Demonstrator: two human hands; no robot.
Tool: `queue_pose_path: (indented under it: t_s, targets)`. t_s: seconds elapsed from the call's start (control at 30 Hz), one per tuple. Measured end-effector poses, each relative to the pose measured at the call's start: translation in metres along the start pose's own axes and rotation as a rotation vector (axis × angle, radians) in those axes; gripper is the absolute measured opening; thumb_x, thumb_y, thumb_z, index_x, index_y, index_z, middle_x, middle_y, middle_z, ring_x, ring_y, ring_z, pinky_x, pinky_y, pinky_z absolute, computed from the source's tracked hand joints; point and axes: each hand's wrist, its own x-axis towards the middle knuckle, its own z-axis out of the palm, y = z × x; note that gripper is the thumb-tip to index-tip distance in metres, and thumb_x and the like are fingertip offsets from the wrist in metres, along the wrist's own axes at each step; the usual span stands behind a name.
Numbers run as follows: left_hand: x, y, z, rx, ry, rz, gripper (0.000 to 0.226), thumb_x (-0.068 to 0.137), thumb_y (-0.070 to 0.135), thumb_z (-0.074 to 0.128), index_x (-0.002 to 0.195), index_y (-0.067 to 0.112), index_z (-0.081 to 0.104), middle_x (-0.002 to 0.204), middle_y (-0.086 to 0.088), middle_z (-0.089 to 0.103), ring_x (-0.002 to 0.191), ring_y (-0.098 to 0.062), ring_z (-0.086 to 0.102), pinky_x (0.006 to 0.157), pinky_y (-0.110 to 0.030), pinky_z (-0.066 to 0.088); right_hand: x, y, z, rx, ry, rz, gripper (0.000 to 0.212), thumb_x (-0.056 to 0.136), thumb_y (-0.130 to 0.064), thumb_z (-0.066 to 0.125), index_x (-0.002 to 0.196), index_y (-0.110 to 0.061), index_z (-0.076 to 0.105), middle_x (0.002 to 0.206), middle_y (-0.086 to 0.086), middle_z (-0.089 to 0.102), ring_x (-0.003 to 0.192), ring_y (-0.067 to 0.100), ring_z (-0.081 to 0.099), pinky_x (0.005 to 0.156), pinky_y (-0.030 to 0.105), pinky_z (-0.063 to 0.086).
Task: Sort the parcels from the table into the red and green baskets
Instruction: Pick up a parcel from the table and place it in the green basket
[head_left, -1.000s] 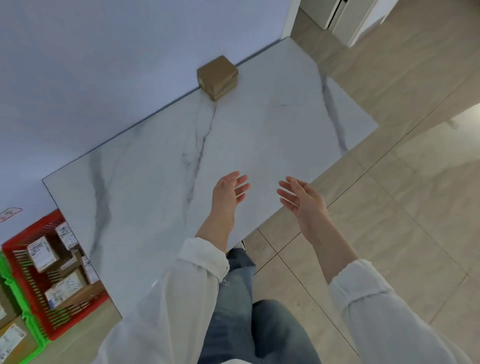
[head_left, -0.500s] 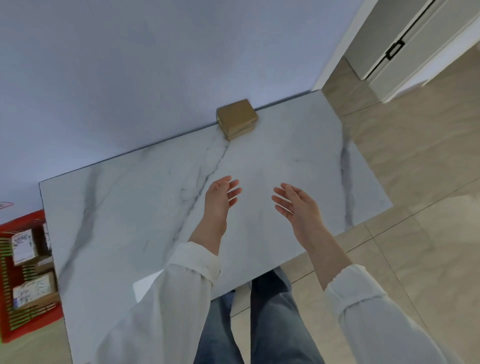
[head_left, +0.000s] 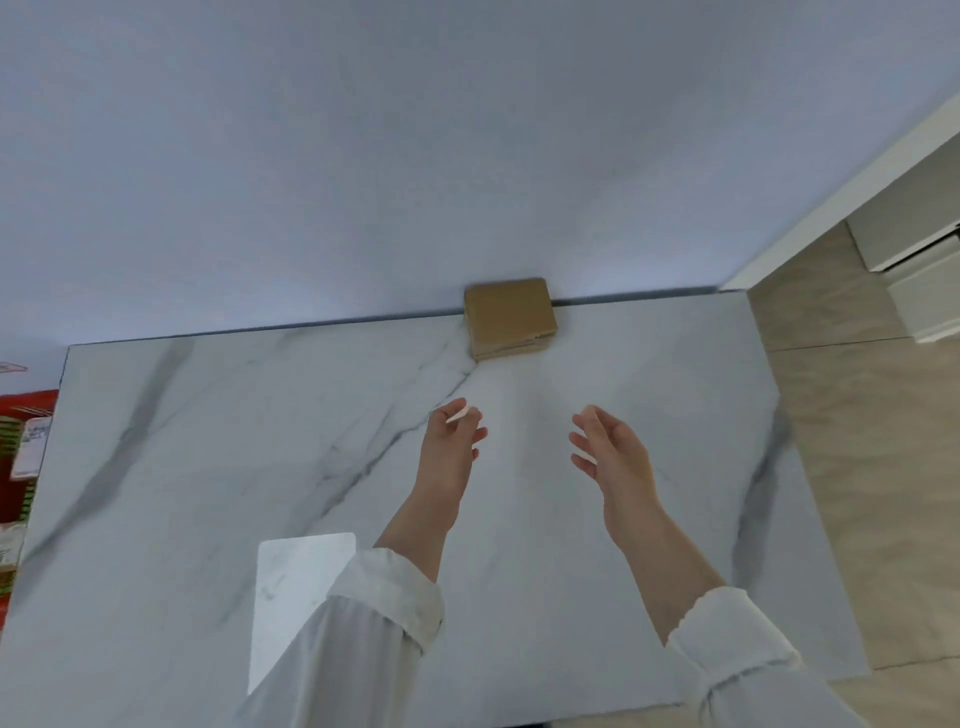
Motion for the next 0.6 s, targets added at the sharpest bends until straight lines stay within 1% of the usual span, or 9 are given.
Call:
queue_pose_path:
  t_s: [0.1,0.2,0.3,0.4,0.47,0.5,0.53,0.57,0.6]
  targets:
    - [0.058,-0.004,0.008,0.046,0.020,0.022,0.047,0.095,0.033,0.049,0.138,0.021,0.035,0.134,-0.005,0.049,0.122,-0.021,0.049,0.108,-0.038,0.036,0.059,0.002,0.006,-0.114,-0.014,-0.029,0.051,0.090,-0.038,0.056,0.135,-0.018,0.045,0.130,-0.003,0.054,0.111,0.014,0.055,0.103,0.037,0.043]
    - [0.130,-0.011,0.016,0.053,0.054,0.026,0.056,0.093,0.040,0.049,0.143,0.023,0.028,0.144,-0.005,0.040,0.130,-0.022,0.042,0.111,-0.038,0.031,0.130,0.010,0.020,-0.168,-0.023,-0.012,0.062,0.089,-0.045,0.054,0.143,-0.022,0.034,0.143,-0.009,0.042,0.129,0.016,0.044,0.111,0.034,0.031]
    - [0.188,-0.016,0.026,0.086,0.046,0.092,0.063,0.093,0.044,0.046,0.147,0.023,0.022,0.149,-0.003,0.033,0.132,-0.021,0.039,0.106,-0.031,0.030,0.189,0.018,0.041,-0.168,-0.052,-0.045,0.066,0.090,-0.048,0.049,0.147,-0.022,0.027,0.150,-0.008,0.033,0.135,0.016,0.037,0.113,0.033,0.027]
    - [0.227,-0.018,0.033,0.089,0.063,0.128,0.062,0.094,0.046,0.042,0.147,0.021,0.022,0.147,-0.002,0.036,0.125,-0.019,0.044,0.092,-0.024,0.032,0.231,0.024,0.058,-0.172,-0.075,-0.098,0.068,0.091,-0.051,0.045,0.147,-0.020,0.025,0.151,-0.005,0.032,0.137,0.015,0.033,0.115,0.035,0.025]
    - [0.243,-0.019,0.036,0.075,0.055,0.157,0.060,0.094,0.045,0.041,0.146,0.018,0.027,0.142,-0.001,0.042,0.116,-0.014,0.047,0.090,-0.023,0.034,0.246,0.027,0.066,-0.178,-0.106,-0.107,0.065,0.091,-0.053,0.044,0.144,-0.017,0.033,0.145,-0.006,0.041,0.134,0.014,0.038,0.114,0.034,0.027]
    - [0.247,-0.019,0.038,0.070,0.044,0.173,0.058,0.094,0.045,0.042,0.143,0.017,0.031,0.139,0.000,0.045,0.114,-0.012,0.048,0.091,-0.025,0.036,0.251,0.028,0.069,-0.175,-0.114,-0.108,0.059,0.091,-0.052,0.045,0.137,-0.017,0.044,0.135,-0.008,0.050,0.127,0.013,0.043,0.110,0.031,0.030]
    - [0.251,-0.019,0.039,0.067,0.036,0.186,0.055,0.094,0.045,0.042,0.140,0.016,0.036,0.136,0.000,0.049,0.115,-0.013,0.050,0.093,-0.026,0.038,0.253,0.029,0.071,-0.174,-0.119,-0.113,0.047,0.091,-0.051,0.046,0.124,-0.019,0.054,0.119,-0.011,0.057,0.118,0.013,0.048,0.104,0.028,0.034]
    - [0.252,-0.018,0.041,0.067,0.032,0.195,0.053,0.094,0.045,0.043,0.138,0.016,0.040,0.133,0.000,0.051,0.116,-0.014,0.051,0.095,-0.026,0.039,0.254,0.030,0.073,-0.169,-0.119,-0.121,0.033,0.091,-0.050,0.048,0.107,-0.023,0.059,0.105,-0.014,0.059,0.110,0.012,0.051,0.098,0.026,0.037]
    - [0.252,-0.017,0.043,0.064,0.033,0.199,0.051,0.094,0.045,0.043,0.136,0.016,0.042,0.132,0.001,0.053,0.117,-0.015,0.051,0.096,-0.027,0.039,0.254,0.030,0.074,-0.155,-0.116,-0.128,0.026,0.090,-0.049,0.049,0.097,-0.025,0.058,0.098,-0.015,0.058,0.105,0.012,0.053,0.096,0.026,0.038]
